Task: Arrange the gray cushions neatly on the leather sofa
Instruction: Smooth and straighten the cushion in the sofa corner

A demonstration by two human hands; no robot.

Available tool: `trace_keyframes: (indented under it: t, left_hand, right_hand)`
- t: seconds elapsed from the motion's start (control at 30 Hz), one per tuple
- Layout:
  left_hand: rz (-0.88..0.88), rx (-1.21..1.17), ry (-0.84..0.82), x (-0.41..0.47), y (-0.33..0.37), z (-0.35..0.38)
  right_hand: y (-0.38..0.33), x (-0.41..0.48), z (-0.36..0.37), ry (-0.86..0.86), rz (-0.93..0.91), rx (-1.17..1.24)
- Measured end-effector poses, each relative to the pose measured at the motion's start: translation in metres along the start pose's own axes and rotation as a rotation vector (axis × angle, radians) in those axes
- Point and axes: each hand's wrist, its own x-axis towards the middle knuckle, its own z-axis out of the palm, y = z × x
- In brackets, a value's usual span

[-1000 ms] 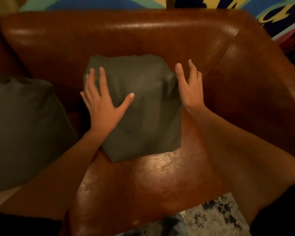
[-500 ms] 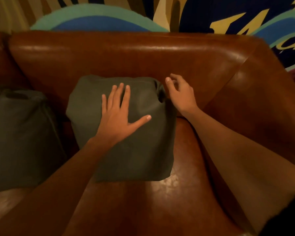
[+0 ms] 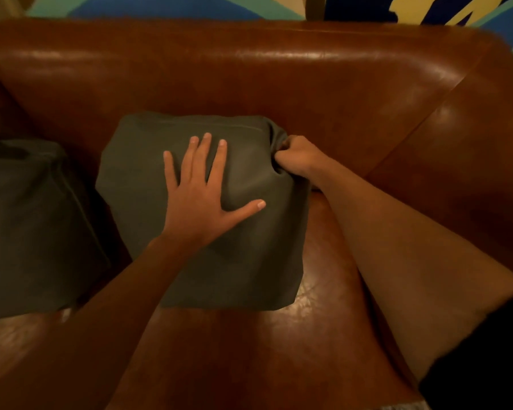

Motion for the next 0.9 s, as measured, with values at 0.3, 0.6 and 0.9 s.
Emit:
trace_keyframes:
  t: [0.3, 0.6, 0.9]
  left_hand:
    - [-0.009, 0.042, 0.058, -0.001, 0.001, 0.007]
    - [-0.012, 0.091, 0.063, 0.001, -0.001, 0.013]
    - [-0.024, 0.063, 0.044, 0.001, 0.001, 0.008]
  right_hand:
    - [-0.002, 0.010, -0.004, -0.004, 0.051, -0.133]
    - [0.003, 0.011, -0.028, 0.177, 0.032, -0.106]
    - [-0.009, -0.003, -0.060, 0.316, 0.091, 0.165]
